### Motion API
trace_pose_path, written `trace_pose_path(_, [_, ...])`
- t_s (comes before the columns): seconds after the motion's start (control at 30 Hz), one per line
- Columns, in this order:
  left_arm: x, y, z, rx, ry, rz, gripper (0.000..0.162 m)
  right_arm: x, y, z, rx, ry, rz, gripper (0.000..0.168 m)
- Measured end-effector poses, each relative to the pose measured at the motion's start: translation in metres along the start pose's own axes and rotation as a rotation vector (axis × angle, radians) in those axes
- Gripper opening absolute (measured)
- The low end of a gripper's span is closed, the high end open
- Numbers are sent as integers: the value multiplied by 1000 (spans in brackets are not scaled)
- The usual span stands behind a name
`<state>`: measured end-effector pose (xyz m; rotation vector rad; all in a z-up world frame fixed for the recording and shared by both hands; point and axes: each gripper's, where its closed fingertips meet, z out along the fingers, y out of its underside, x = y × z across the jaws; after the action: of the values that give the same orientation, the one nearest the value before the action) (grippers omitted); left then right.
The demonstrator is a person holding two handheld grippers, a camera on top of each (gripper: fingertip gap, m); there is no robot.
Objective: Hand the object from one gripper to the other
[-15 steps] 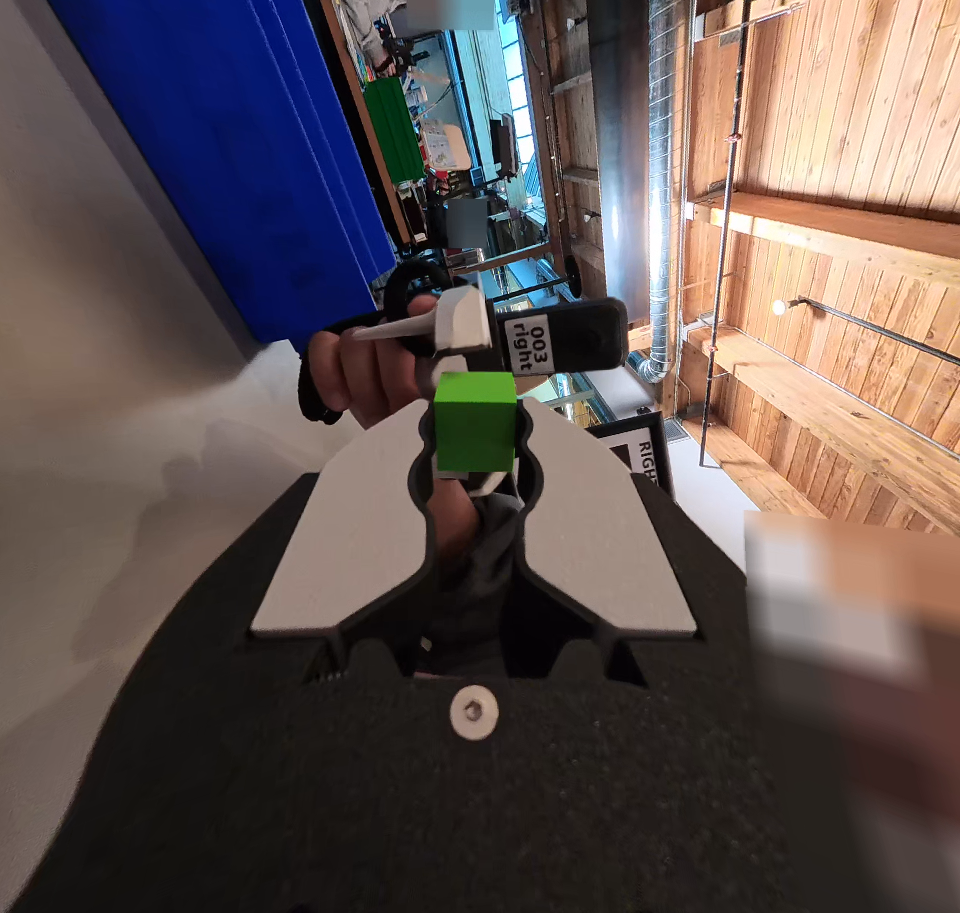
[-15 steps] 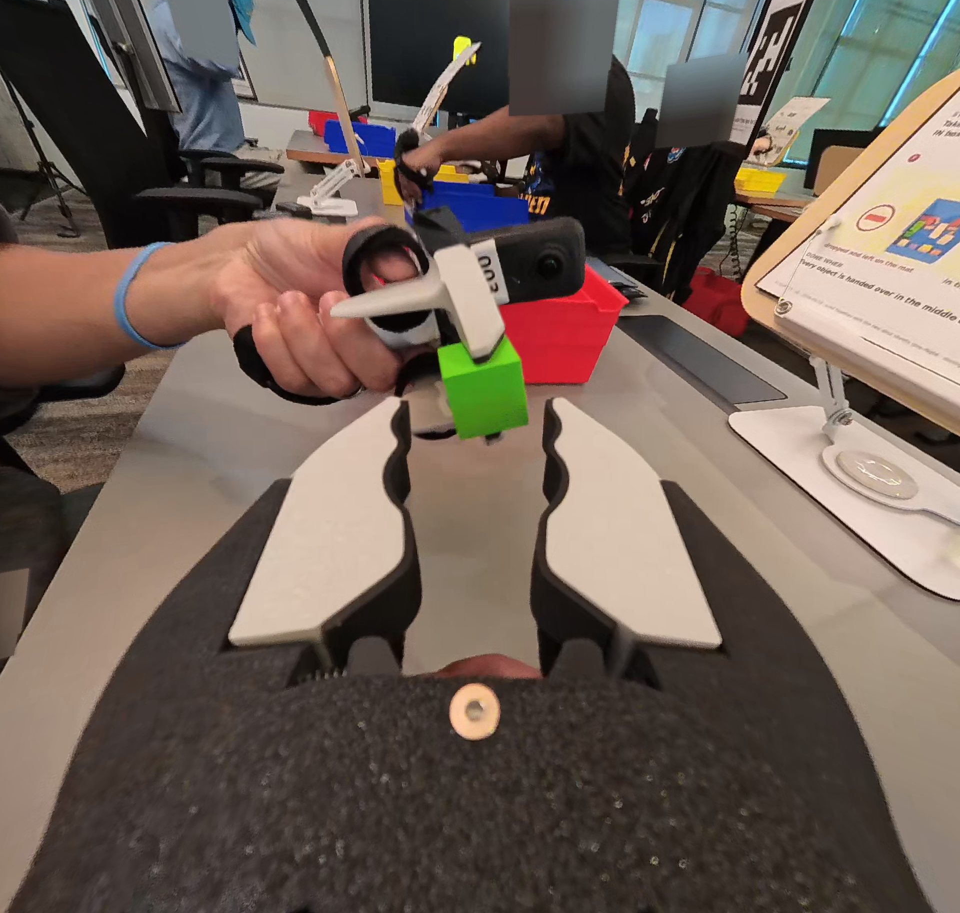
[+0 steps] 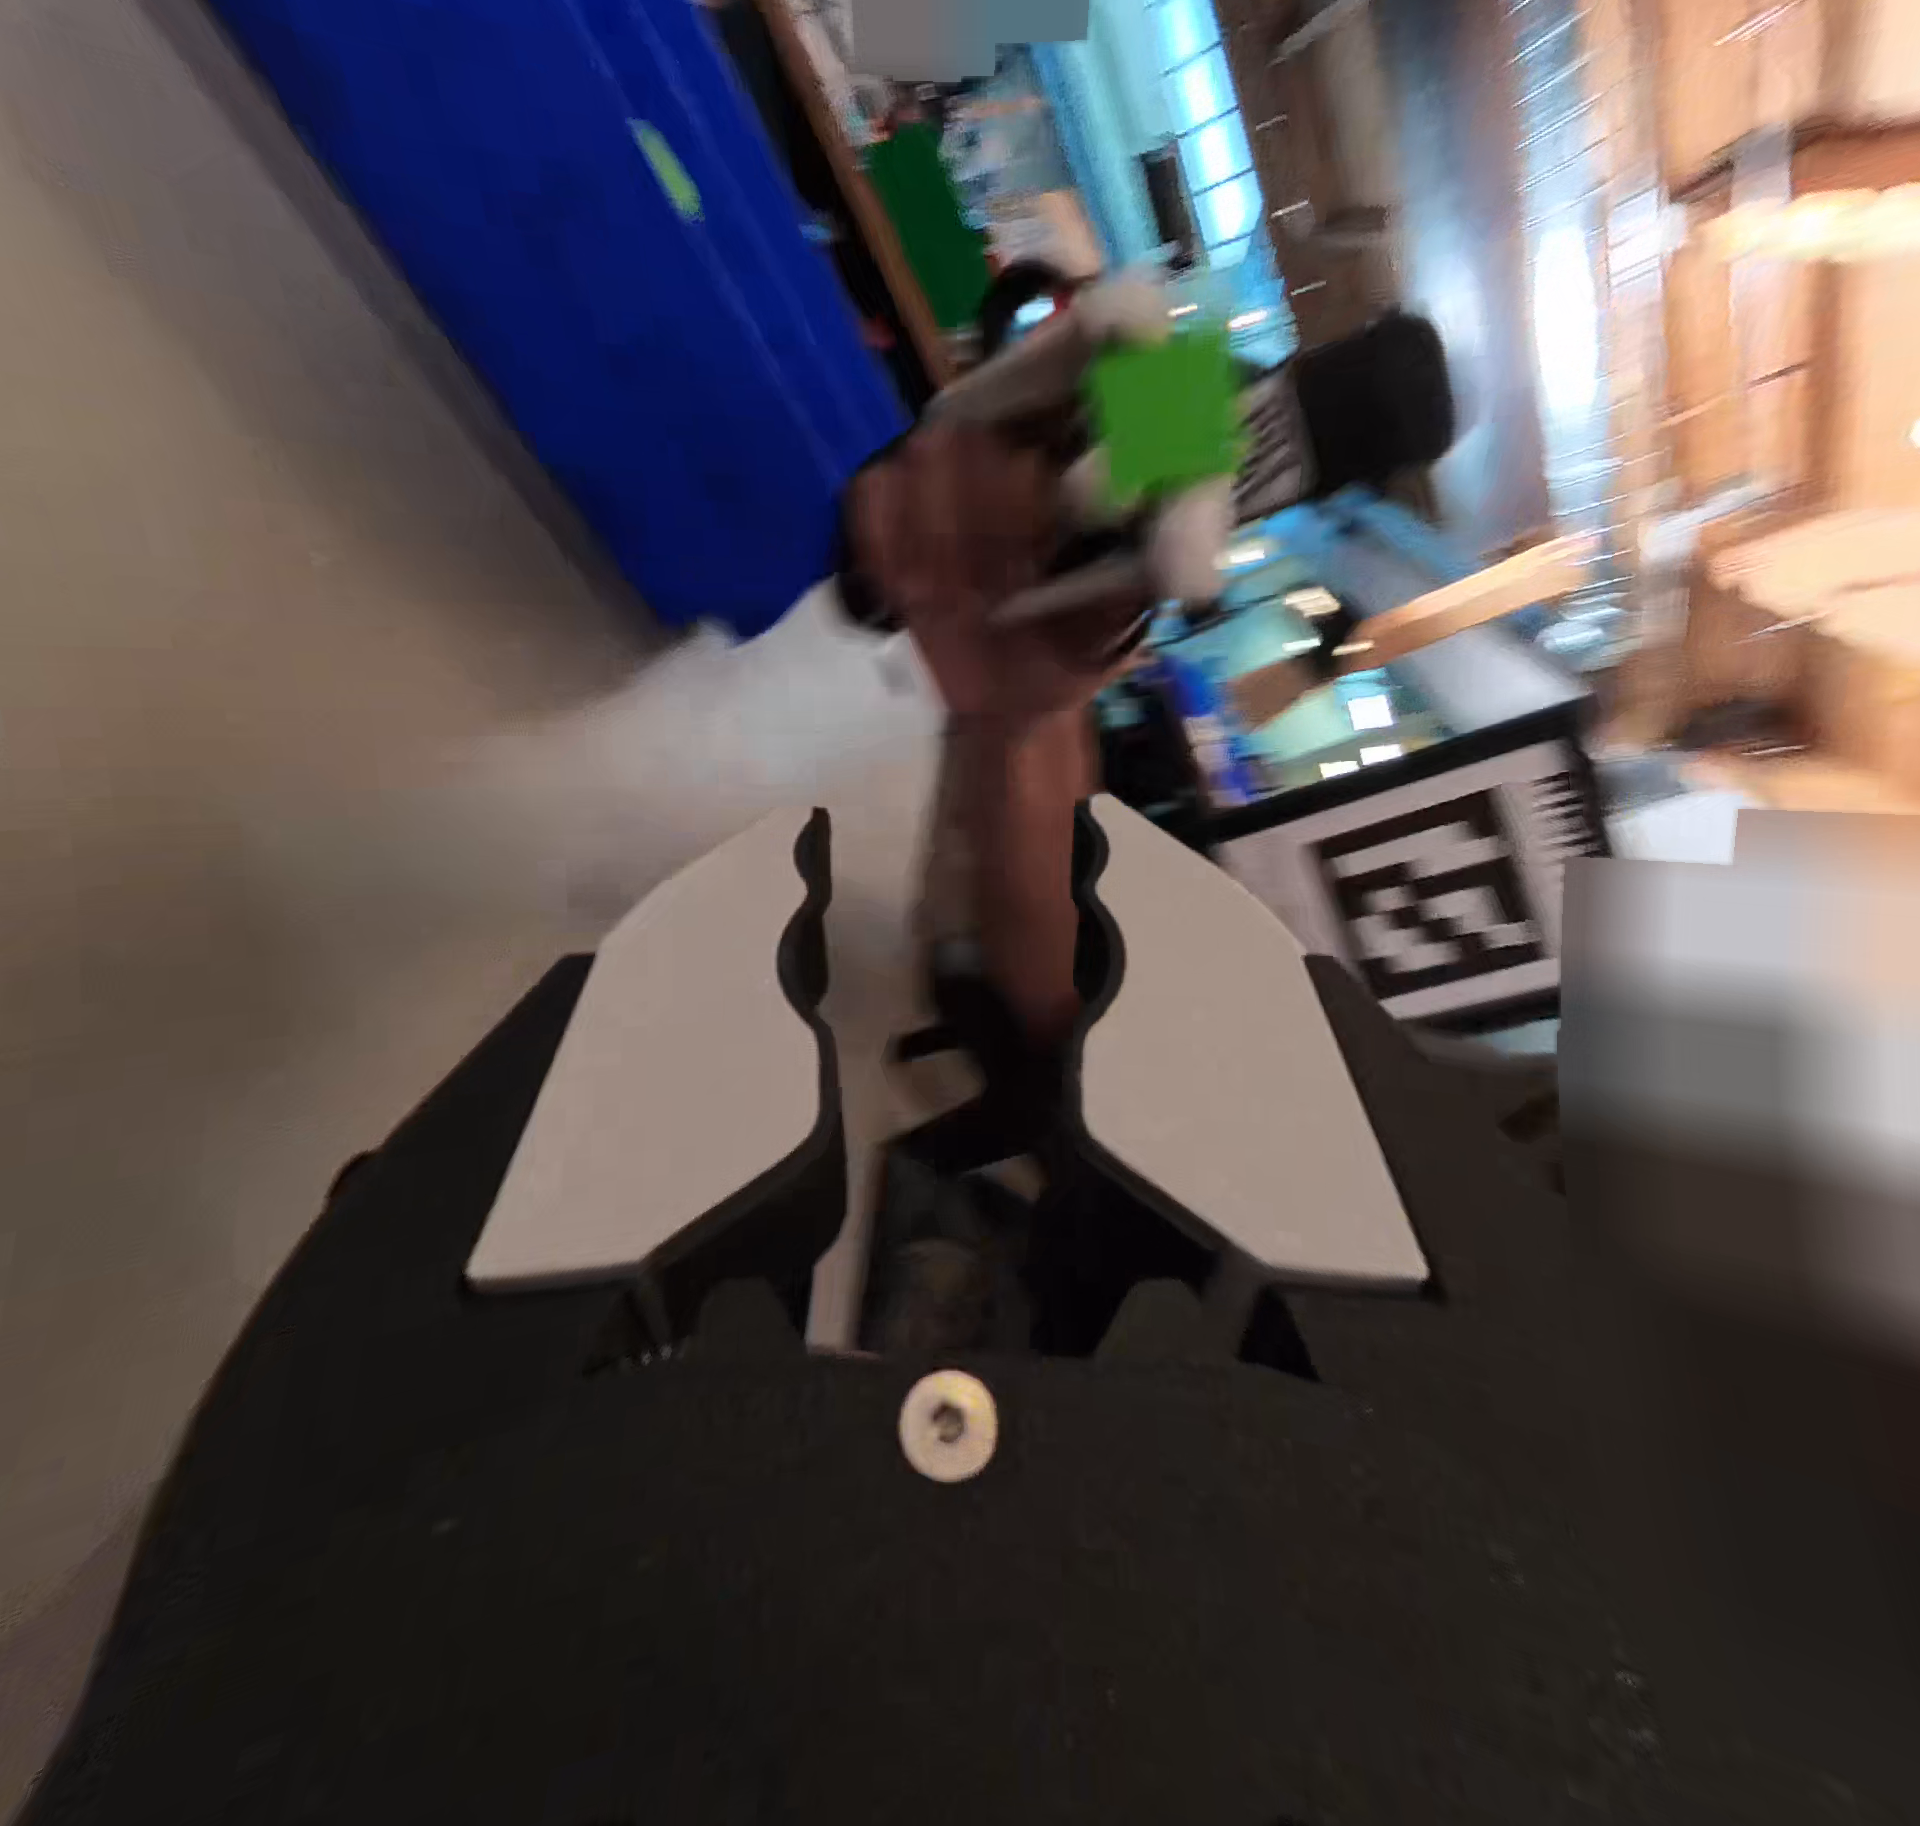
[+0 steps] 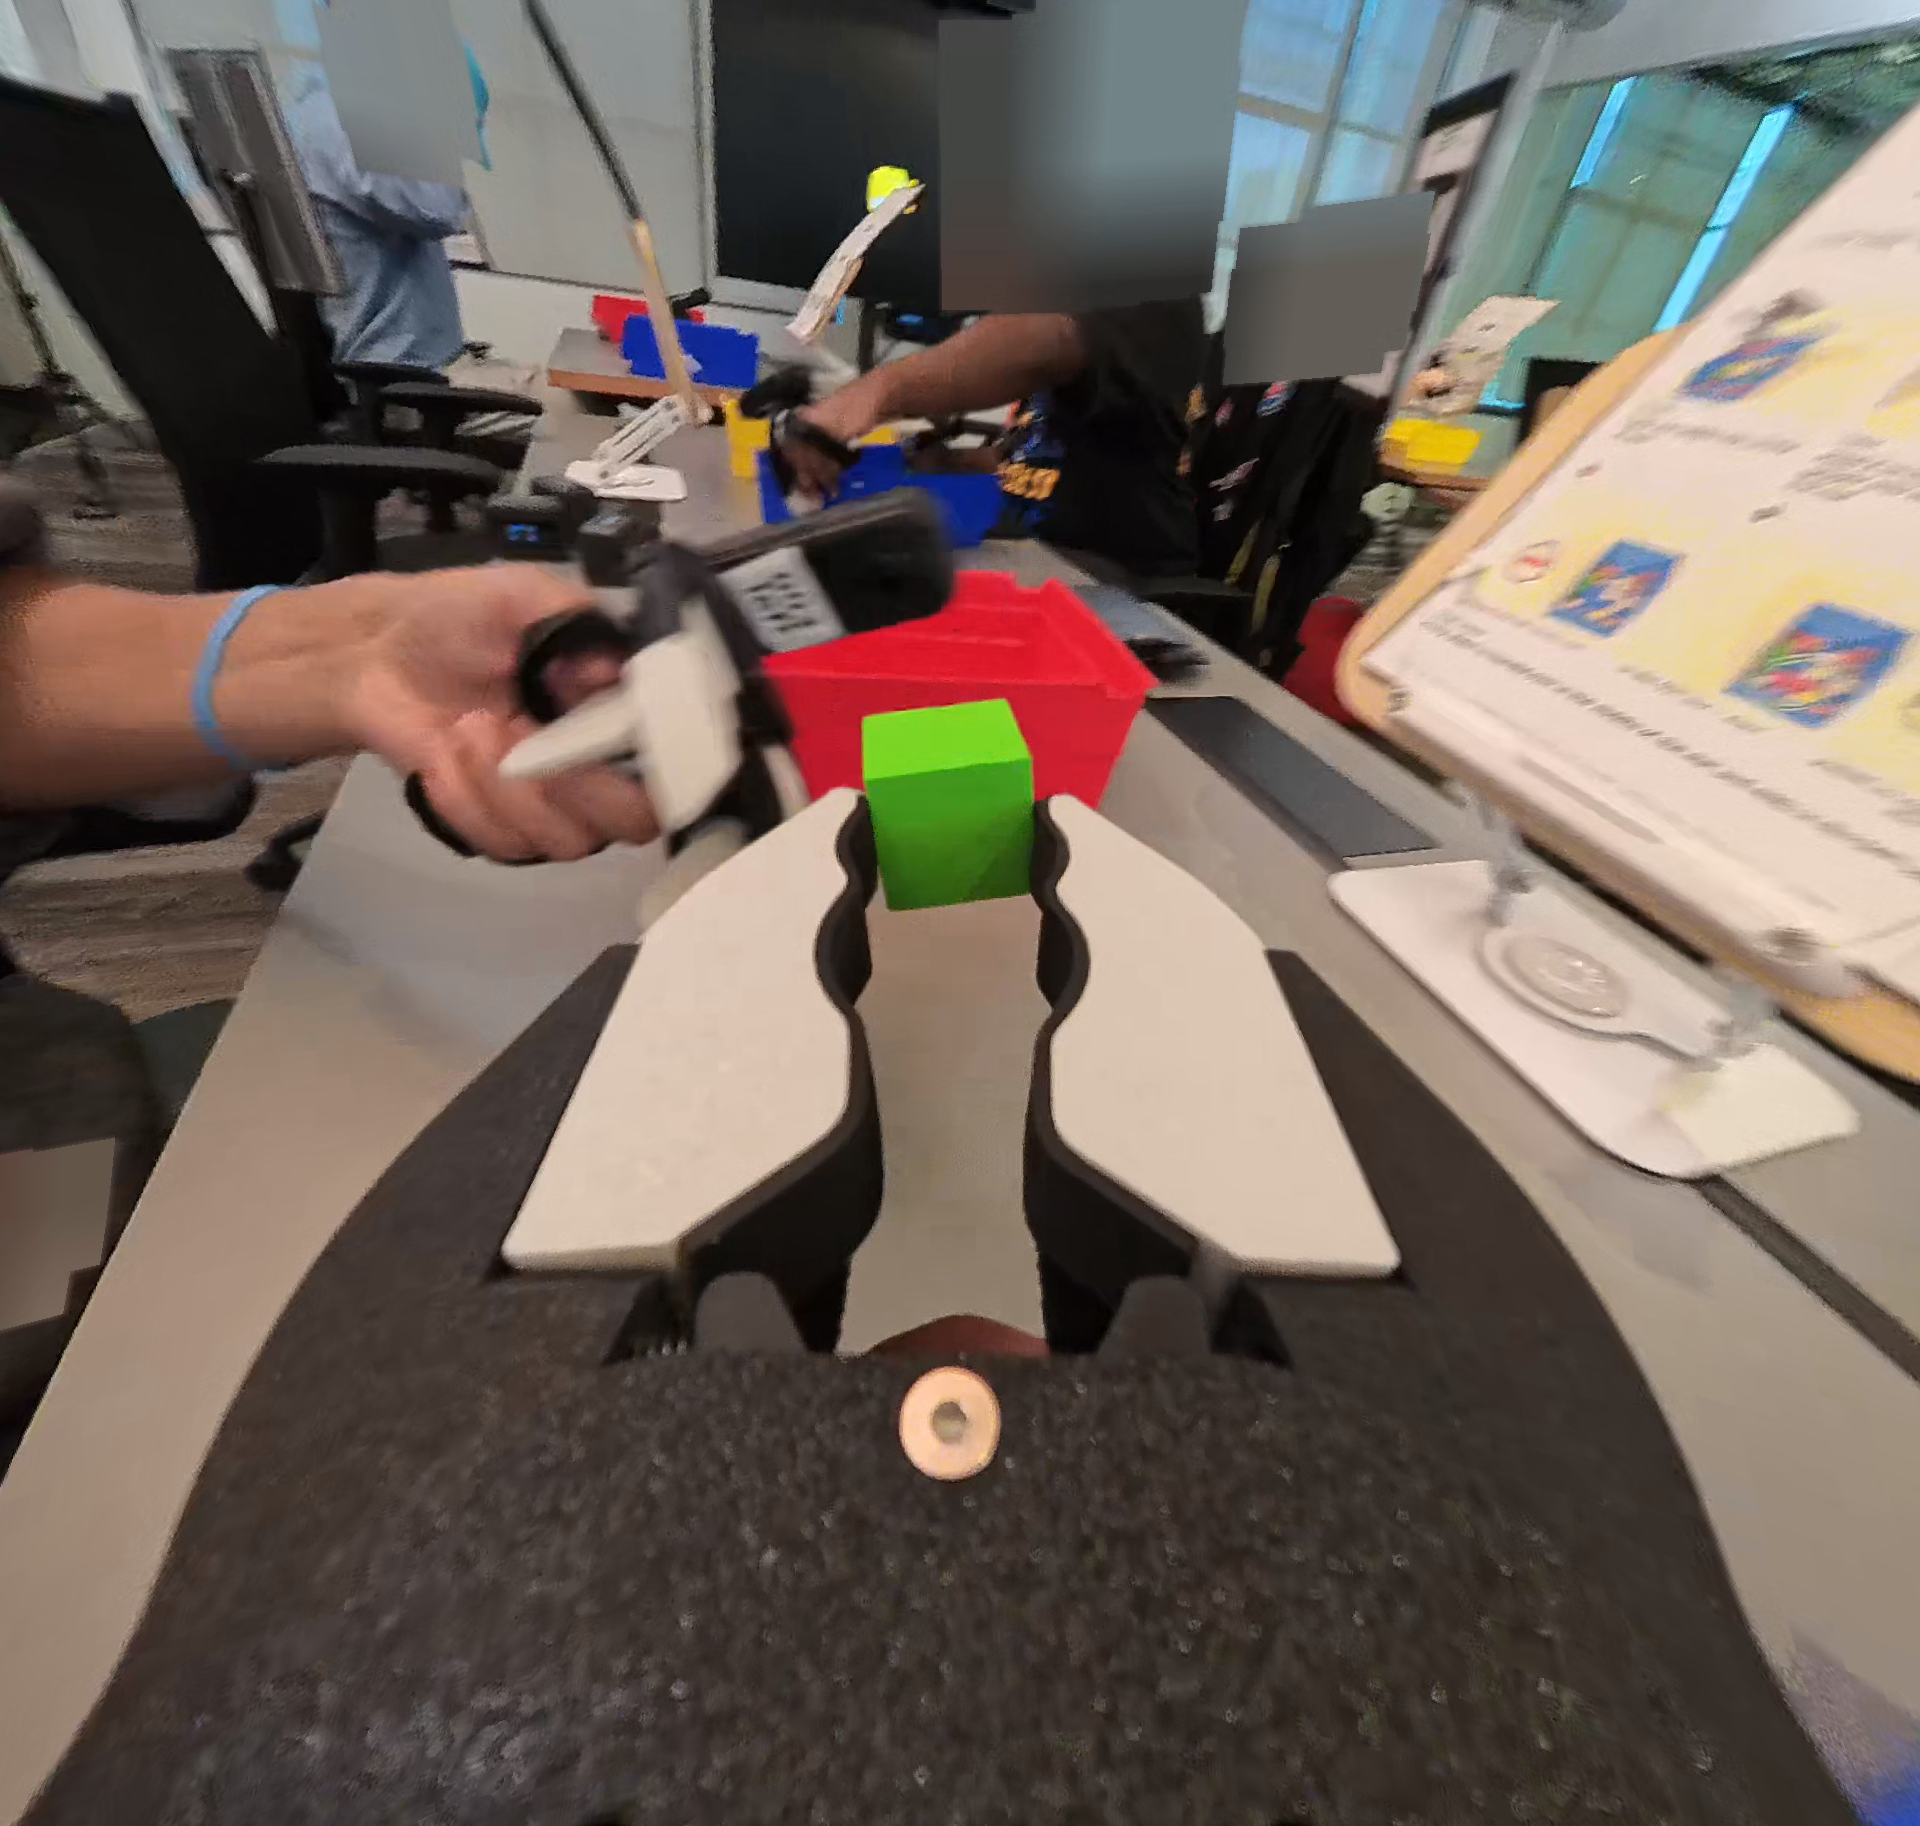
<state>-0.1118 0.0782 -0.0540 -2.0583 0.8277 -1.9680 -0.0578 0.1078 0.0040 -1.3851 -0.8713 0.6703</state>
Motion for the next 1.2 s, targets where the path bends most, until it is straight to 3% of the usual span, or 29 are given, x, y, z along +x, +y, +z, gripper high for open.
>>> trace_pose_path(0.1, [-30,43,-27,-2,-314,258,44,42,-24,-52,-26,162,-10,28])
trace_pose_path(0.23, [-44,87,-62,43,-555,512,43,102,-39,-147,-104,468,17,29])
trace_pose_path(0.37, [-44,100,-71,69,-624,574,40,141,-22,-219,-245,737,83,28])
trace_pose_path(0.5, [-44,95,-69,91,-594,560,40,155,27,-253,-471,874,206,29])
trace_pose_path(0.6, [-43,90,-73,109,-589,550,40,148,83,-261,-787,824,297,29])
trace_pose_path(0.7, [-40,87,-75,124,-562,534,39,142,127,-266,-1108,707,256,29])
trace_pose_path(0.83, [-40,89,-73,108,-552,542,39,137,164,-278,-1475,509,212,29])
trace_pose_path(1.07, [-38,94,-71,80,-566,577,39,127,193,-278,-1784,243,271,29])
trace_pose_path(1.2, [-36,93,-72,85,-562,579,39,133,204,-261,-1794,189,264,28])
